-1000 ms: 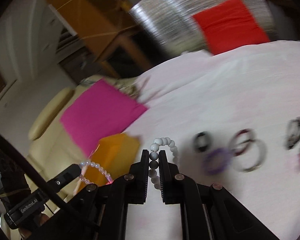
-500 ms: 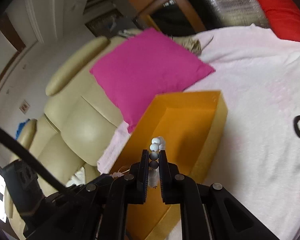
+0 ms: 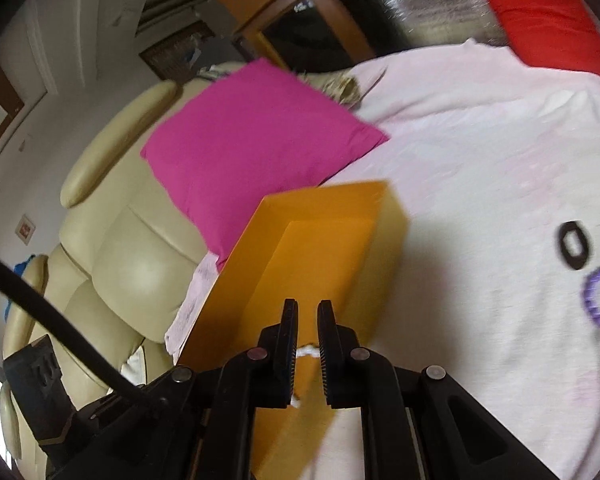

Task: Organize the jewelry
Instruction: 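Carry both bracelets over the orange box and open both grippers to drop them, then grasp the black hair tie with the right gripper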

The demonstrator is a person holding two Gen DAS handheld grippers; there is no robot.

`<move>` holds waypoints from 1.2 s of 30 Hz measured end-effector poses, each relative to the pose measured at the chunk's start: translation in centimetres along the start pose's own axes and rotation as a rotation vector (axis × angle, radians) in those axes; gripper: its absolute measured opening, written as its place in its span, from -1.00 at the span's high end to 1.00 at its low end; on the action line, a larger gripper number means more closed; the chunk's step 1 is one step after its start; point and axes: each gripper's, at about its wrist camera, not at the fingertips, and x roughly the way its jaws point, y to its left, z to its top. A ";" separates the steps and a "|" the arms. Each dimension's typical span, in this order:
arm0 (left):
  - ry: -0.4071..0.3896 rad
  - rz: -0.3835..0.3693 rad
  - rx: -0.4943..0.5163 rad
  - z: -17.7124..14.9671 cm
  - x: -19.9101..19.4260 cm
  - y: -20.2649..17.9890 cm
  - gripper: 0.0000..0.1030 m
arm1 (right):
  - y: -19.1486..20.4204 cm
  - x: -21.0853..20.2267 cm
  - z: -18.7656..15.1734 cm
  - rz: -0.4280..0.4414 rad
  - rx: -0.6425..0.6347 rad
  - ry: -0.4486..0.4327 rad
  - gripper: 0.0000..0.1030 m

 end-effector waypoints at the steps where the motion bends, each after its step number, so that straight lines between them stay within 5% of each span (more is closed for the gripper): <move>1: -0.006 -0.008 0.022 0.3 -0.2 -1.1 0.82 | -0.8 -1.1 0.1 -0.007 0.008 -0.014 0.78; 4: -0.026 -0.038 0.098 1.2 -0.8 -5.1 0.65 | -3.4 -4.5 0.3 -0.035 0.027 -0.048 0.78; 6: -0.043 -0.058 0.146 1.8 -1.1 -8.0 0.21 | -5.6 -7.0 0.3 -0.064 0.042 -0.078 0.78; 8: -0.064 -0.072 0.180 2.3 -1.0 -10.5 0.09 | -8.3 -9.7 0.0 -0.094 0.076 -0.106 0.76; 16: -0.050 -0.136 0.222 4.2 4.2 -20.0 0.09 | -22.6 -20.5 -1.9 -0.203 0.339 -0.246 0.67; 23: 0.003 -0.207 0.243 2.9 10.1 -25.1 0.09 | -31.0 -21.7 -1.6 -0.145 0.570 -0.230 0.63; 30: 0.083 -0.296 0.347 1.3 12.6 -29.4 0.09 | -33.5 -19.9 -0.8 -0.154 0.639 -0.200 0.62; 34: 0.111 -0.365 0.362 0.8 12.4 -30.7 0.09 | -34.7 -19.1 -0.4 -0.158 0.684 -0.204 0.12; 36: 0.121 -0.381 0.372 0.6 12.4 -31.1 0.09 | -34.8 -19.3 -0.4 -0.160 0.691 -0.227 0.08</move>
